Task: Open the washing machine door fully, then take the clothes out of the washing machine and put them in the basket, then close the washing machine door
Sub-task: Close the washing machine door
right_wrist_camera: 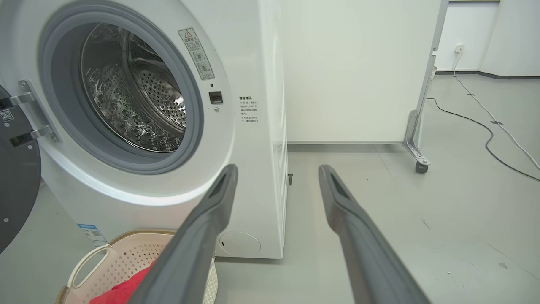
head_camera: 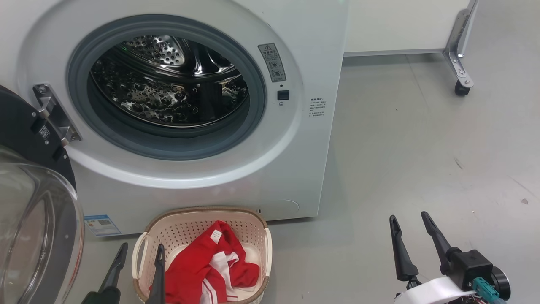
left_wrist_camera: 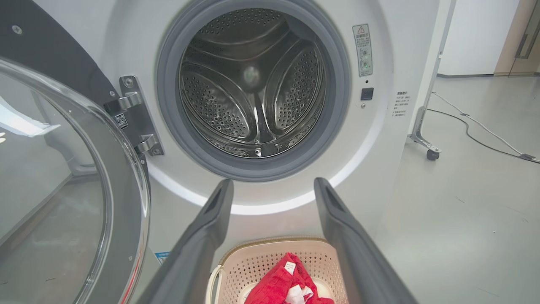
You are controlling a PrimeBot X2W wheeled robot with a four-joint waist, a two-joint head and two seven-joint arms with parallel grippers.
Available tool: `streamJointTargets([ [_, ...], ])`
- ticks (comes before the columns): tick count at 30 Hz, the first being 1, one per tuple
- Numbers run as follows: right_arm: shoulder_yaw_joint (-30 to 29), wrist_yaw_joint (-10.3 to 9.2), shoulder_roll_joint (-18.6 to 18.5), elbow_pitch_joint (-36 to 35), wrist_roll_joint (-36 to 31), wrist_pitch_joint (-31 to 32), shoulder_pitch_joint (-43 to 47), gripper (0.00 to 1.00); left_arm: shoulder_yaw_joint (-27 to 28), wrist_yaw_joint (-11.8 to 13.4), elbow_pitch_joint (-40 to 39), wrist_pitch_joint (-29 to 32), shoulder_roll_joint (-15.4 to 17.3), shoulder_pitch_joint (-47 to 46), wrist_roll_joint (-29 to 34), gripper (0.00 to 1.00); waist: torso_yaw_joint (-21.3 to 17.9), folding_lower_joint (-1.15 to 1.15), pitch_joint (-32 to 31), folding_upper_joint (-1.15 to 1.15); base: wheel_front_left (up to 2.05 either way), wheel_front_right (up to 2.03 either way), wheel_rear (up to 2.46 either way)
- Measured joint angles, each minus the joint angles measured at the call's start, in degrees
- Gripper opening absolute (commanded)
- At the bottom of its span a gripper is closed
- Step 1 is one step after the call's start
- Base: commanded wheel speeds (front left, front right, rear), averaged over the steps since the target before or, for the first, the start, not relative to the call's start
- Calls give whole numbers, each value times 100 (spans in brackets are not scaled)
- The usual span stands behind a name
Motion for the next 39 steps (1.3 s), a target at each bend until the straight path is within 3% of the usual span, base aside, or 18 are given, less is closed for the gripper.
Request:
streamJointTargets([
  [39,-55,98,-4,-11,-4,0,0,100,-15,49,-376,158,56,75,68,100,59,0,-45,0,-69,69,0],
])
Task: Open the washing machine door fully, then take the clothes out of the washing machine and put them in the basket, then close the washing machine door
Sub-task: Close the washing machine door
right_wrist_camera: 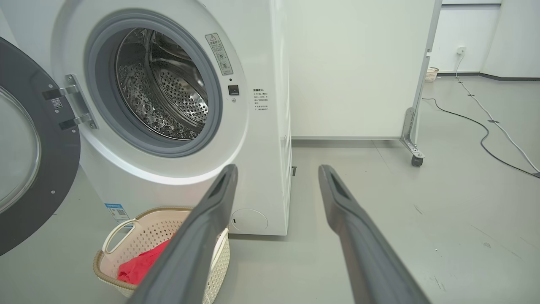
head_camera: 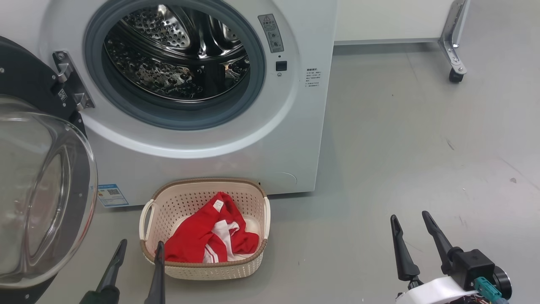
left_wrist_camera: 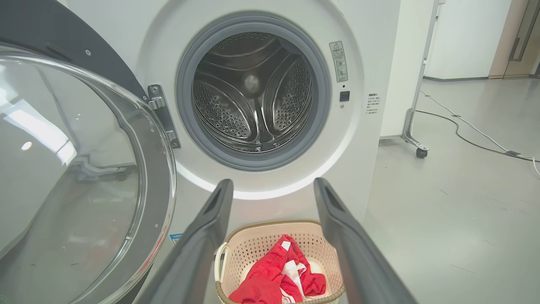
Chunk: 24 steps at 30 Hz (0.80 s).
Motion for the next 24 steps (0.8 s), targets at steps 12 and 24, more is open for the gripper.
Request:
streamJointTargets([
  [12,-19,0,-4,0,-34,0,2,100,4,24,-82,15,1,64,1,100,-3,0,6,0,-7,7,0],
  [24,-155,-14,-9,-37,-40,0,103,100,-49,24,-130,76,0,63,42,100,120,0,36,0,0,0,0],
])
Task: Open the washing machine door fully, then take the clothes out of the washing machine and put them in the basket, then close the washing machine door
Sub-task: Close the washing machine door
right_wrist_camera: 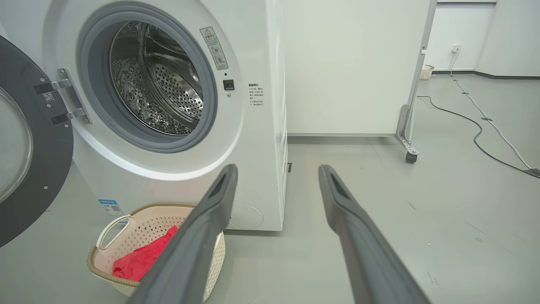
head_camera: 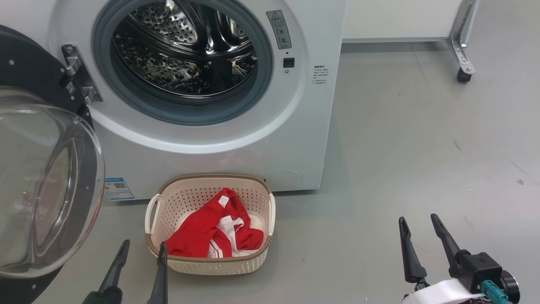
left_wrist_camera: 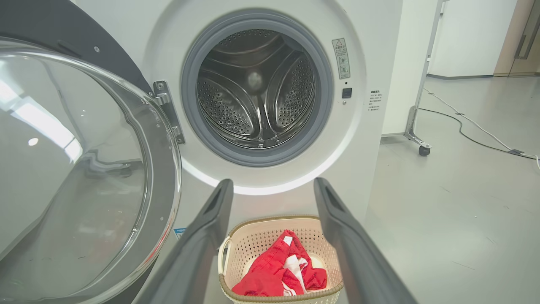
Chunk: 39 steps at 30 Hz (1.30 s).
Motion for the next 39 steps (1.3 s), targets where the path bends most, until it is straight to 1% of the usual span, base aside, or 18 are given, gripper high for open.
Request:
streamJointTargets([
  [6,-36,0,-7,-21,0,0,1,100,-10,0,0,1,0,-3,11,100,189,0,5,0,0,0,0],
  [16,-58,1,-9,-58,0,0,5,100,-5,31,3,44,-2,-7,41,100,676,0,-8,0,0,0,0],
  [17,-58,1,-9,-58,0,0,5,100,-5,31,3,44,-2,-7,41,100,676,0,-8,0,0,0,0],
  [39,-44,12,-7,-59,-1,0,107,100,101,105,18,67,-7,-8,47,100,2070,0,-24,0,0,0,0],
])
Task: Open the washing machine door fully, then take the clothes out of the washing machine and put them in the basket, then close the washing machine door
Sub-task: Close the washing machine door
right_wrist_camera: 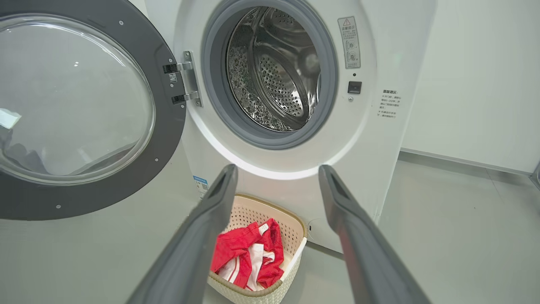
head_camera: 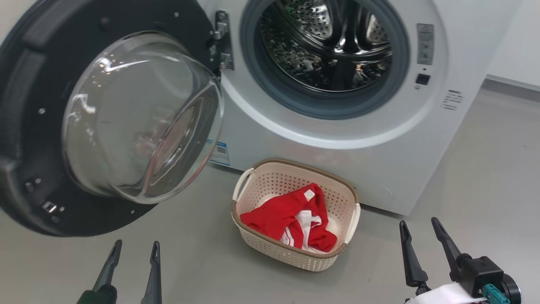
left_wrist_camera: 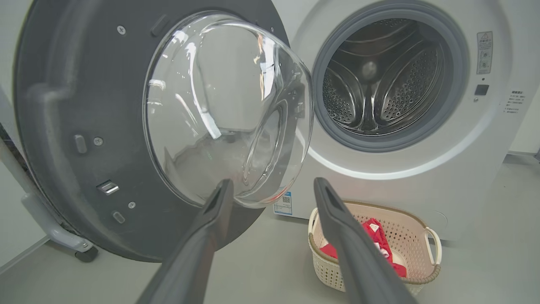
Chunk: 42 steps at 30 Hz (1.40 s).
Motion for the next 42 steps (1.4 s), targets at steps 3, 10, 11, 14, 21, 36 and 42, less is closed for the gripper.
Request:
streamJointTargets([
  [3,18,4,1,2,0,0,0,100,21,4,0,0,-2,-1,0,100,194,0,2,0,0,0,0],
  [10,55,5,7,8,-1,0,1,100,55,22,2,-1,-9,-1,-1,100,608,0,-7,0,0,0,0],
  [11,55,5,7,10,-1,0,1,100,56,23,4,-1,-11,0,-1,100,661,0,-9,0,0,0,0],
  [14,88,47,10,22,-1,0,1,100,83,26,5,-1,-15,1,-9,100,809,0,-17,0,0,0,0],
  [21,249,103,32,83,-11,0,-7,100,229,46,-13,-9,-19,13,-16,100,979,0,-8,0,0,0,0],
  [36,248,102,31,146,-44,0,-14,100,249,70,-40,-9,-70,24,-68,0,1000,0,74,0,0,0,0],
  [42,248,102,31,152,-45,0,-37,100,196,42,-80,-27,-82,24,-277,0,1004,0,100,0,0,0,0],
])
